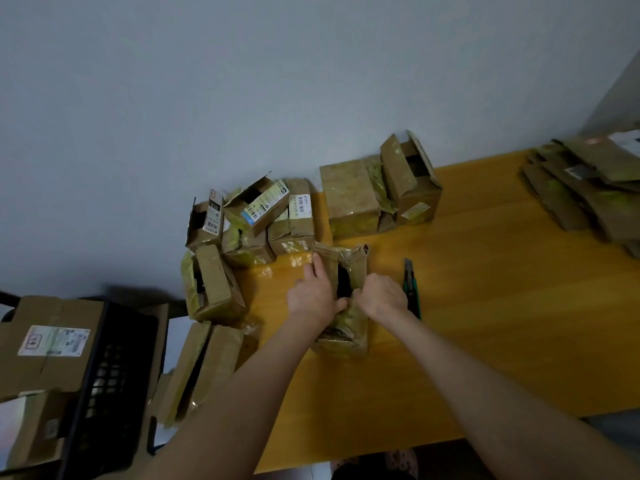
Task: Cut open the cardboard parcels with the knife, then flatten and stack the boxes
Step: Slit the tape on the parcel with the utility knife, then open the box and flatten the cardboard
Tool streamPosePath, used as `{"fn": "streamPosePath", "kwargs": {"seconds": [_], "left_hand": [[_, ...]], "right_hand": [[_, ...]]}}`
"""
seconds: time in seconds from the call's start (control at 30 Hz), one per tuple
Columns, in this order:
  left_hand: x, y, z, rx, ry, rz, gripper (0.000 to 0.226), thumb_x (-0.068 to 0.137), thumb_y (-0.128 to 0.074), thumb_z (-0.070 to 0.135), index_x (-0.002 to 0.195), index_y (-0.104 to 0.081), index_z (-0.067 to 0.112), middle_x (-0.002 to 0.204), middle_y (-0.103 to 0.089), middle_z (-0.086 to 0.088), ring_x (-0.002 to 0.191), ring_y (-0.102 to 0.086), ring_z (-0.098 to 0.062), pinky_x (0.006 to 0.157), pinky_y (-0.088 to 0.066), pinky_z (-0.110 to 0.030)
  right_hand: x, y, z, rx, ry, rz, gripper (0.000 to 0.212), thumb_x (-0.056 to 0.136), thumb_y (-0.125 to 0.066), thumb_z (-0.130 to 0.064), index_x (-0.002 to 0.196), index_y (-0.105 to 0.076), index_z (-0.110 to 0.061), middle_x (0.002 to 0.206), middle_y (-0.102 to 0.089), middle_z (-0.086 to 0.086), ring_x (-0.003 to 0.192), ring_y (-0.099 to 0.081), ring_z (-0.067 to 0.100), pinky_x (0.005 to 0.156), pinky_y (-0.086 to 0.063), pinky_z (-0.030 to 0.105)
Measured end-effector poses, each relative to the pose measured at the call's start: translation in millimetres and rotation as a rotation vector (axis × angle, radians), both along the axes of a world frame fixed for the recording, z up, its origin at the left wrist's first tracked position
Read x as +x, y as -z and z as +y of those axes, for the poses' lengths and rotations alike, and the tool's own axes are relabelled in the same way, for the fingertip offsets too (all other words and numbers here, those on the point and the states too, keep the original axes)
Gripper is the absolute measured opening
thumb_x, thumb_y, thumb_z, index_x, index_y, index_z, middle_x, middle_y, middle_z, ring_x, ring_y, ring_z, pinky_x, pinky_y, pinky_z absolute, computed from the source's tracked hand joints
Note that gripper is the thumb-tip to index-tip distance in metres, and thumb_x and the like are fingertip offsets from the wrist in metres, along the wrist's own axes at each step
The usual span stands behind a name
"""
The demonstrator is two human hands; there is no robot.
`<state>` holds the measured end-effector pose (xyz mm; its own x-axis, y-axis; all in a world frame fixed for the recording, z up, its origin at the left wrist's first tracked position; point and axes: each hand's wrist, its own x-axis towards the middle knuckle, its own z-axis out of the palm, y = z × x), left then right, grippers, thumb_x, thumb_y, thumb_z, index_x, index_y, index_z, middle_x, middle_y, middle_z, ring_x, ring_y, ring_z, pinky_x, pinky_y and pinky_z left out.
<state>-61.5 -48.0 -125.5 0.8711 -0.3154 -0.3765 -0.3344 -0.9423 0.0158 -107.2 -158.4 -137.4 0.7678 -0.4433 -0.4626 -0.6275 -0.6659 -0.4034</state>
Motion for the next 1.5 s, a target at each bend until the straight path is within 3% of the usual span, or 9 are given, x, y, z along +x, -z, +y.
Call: {"fn": "streamPosePath", "kwargs": {"seconds": [0.13,0.3,0.4,0.5,1.0,1.07,1.23,1.37,1.5], "left_hand": [[3,-2,-16,0.048,-0.045,-0.042,0.109,0.085,-0.064,0.052,0.152,0.008,0.003,0.145,-0.034,-0.014,0.107,-0.059,-0.025,0.065,-0.043,-0.030],[10,-9,-22,0.008,-0.099,0.021,0.100,0.090,-0.063,0.041,0.151,0.003,-0.003,0.142,-0.042,-0.018,0.118,-0.055,-0.030,0.080,-0.049,-0.034],[20,-19,-16,-0.143,-0.175,0.172,0.064,0.095,-0.056,0.027,0.142,-0.028,-0.006,0.127,-0.055,-0.018,0.113,-0.057,-0.031,0.085,-0.048,-0.036],[29,-30,-6,-0.237,-0.168,0.259,0.012,0.096,-0.049,0.015,0.093,-0.056,0.006,0.097,-0.059,-0.011,0.083,-0.057,-0.024,0.072,-0.048,-0.033],[30,-76,12,-0.850,-0.463,0.493,0.018,0.098,-0.046,0.005,0.113,-0.056,0.003,0.095,-0.065,-0.011,0.086,-0.064,-0.026,0.071,-0.055,-0.039],[32,-86,18,-0.972,-0.534,0.533,0.022,0.098,-0.051,0.009,0.119,-0.055,0.005,0.097,-0.064,-0.008,0.095,-0.061,-0.027,0.085,-0.052,-0.042],[25,-95,18,-0.959,-0.485,0.515,0.015,0.094,-0.060,0.014,0.108,-0.055,0.013,0.093,-0.062,-0.003,0.090,-0.060,-0.022,0.081,-0.048,-0.035],[17,-92,15,-0.976,-0.415,0.364,0.015,0.097,-0.056,0.019,0.107,-0.059,0.007,0.097,-0.066,-0.007,0.085,-0.062,-0.019,0.068,-0.050,-0.028],[1,-90,-1,-0.887,-0.306,0.196,0.025,0.099,-0.053,0.027,0.095,-0.063,0.005,0.097,-0.068,-0.016,0.090,-0.065,-0.030,0.080,-0.054,-0.040]], "right_hand": [[0,2,1,-0.031,0.000,0.007,0.037,0.097,-0.051,-0.030,0.063,-0.046,-0.017,0.064,-0.051,-0.001,0.057,-0.049,0.015,0.045,-0.031,0.025],[-3,3,-1,0.000,0.015,0.021,0.039,0.099,-0.047,-0.030,0.063,-0.045,-0.015,0.064,-0.050,0.000,0.053,-0.045,0.014,0.044,-0.029,0.026],[-5,2,-3,0.036,0.011,0.017,0.041,0.100,-0.046,-0.031,0.062,-0.043,-0.015,0.062,-0.047,0.000,0.052,-0.043,0.015,0.044,-0.028,0.026],[-7,1,-1,0.062,0.016,0.012,0.042,0.099,-0.047,-0.030,0.061,-0.042,-0.015,0.061,-0.045,0.000,0.051,-0.041,0.016,0.044,-0.028,0.026],[-12,-39,-32,0.050,0.117,-0.083,0.034,0.100,-0.046,-0.027,0.067,-0.043,-0.017,0.068,-0.049,-0.001,0.064,-0.051,0.018,0.055,-0.042,0.030],[-15,-39,-41,0.093,0.192,-0.138,0.031,0.099,-0.047,-0.025,0.070,-0.047,-0.014,0.069,-0.051,0.000,0.068,-0.054,0.020,0.061,-0.046,0.033],[-14,-36,-35,0.188,0.169,-0.215,0.031,0.098,-0.049,-0.035,0.101,-0.060,-0.006,0.095,-0.064,0.010,0.088,-0.063,0.027,0.075,-0.054,0.038],[-13,-38,-30,0.203,0.314,-0.273,0.066,0.097,-0.054,-0.033,0.149,-0.021,-0.010,0.134,-0.052,0.016,0.119,-0.053,0.035,0.094,-0.048,0.044],[-5,-53,-19,0.106,0.320,-0.263,0.106,0.086,-0.063,-0.051,0.153,0.012,-0.017,0.157,-0.023,0.010,0.128,-0.046,0.037,0.092,-0.045,0.045]]}}
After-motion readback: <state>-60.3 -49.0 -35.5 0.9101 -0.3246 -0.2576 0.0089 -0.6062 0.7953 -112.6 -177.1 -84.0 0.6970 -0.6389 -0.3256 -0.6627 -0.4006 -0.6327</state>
